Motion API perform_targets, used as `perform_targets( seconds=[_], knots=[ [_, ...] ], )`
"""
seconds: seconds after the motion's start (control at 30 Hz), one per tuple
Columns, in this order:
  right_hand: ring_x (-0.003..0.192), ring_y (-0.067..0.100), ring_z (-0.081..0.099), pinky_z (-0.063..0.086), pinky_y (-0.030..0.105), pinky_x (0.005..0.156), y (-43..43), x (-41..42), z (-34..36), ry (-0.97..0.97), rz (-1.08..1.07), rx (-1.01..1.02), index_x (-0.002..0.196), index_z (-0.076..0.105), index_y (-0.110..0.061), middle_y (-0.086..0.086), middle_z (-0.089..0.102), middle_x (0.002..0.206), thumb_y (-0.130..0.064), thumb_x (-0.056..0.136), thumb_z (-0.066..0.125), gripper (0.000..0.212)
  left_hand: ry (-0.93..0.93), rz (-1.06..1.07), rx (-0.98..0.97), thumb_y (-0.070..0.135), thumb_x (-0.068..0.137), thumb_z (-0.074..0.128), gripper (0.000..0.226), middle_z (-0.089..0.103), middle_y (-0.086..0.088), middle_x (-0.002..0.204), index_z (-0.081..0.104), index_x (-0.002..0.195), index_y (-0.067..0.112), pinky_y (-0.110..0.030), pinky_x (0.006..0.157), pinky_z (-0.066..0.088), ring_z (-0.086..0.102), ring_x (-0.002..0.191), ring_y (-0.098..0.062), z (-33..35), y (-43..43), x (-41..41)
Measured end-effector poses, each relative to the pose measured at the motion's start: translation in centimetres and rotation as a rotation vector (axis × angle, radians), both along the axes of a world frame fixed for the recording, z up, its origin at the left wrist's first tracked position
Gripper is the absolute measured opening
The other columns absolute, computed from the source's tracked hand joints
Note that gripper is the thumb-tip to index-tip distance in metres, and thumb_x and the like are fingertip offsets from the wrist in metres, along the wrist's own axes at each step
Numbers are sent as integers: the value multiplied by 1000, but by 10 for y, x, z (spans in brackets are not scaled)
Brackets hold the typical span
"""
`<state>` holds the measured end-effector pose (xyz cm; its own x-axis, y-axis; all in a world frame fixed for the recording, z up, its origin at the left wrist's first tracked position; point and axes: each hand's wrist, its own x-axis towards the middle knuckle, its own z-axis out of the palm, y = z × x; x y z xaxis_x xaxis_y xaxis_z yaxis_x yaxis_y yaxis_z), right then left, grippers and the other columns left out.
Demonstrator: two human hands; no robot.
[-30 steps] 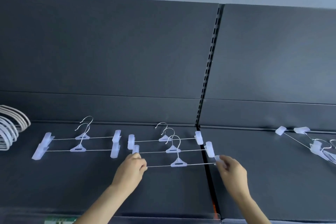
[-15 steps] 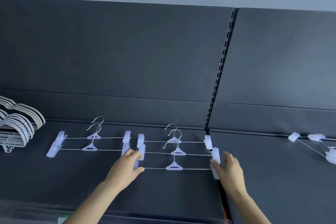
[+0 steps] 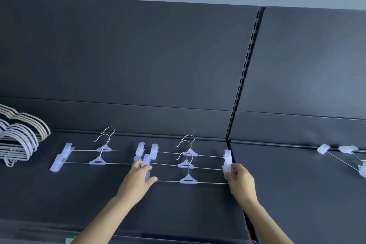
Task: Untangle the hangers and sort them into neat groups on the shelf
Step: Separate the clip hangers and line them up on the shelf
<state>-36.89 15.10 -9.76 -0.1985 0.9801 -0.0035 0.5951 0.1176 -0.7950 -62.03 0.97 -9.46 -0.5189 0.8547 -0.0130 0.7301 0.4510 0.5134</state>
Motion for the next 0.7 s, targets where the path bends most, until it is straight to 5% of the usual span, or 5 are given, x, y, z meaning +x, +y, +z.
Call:
perform_targets(
  seconds=[0.2, 0.57, 0.7],
  knots=[
    [87, 20, 49, 35, 27, 75, -13, 5, -3, -24, -16, 83, 113, 55, -6, 4, 54, 99, -12, 87, 57, 26, 62, -28, 35, 31, 90, 54, 35, 41, 1, 127, 55, 120, 13, -27, 88, 43, 49, 109, -17, 1, 2, -1],
    [88, 18, 43, 34, 27, 78, -21, 3, 2, -28, -24, 88, 123, 50, -7, 2, 45, 103, -13, 90, 53, 33, 79, -55, 80, 31, 89, 55, 37, 43, 4, 127, 53, 124, 18, -27, 87, 45, 49, 112, -14, -1, -6, -2],
    [84, 13, 42, 36, 26, 69, -23, 9, 1, -17, -42, 80, 105, 52, -12, 10, 46, 111, -19, 90, 51, 16, 281, -58, 80, 33, 75, 73, 35, 56, -1, 109, 64, 107, 22, -27, 56, 44, 56, 101, -24, 8, -9, 1]
  ],
)
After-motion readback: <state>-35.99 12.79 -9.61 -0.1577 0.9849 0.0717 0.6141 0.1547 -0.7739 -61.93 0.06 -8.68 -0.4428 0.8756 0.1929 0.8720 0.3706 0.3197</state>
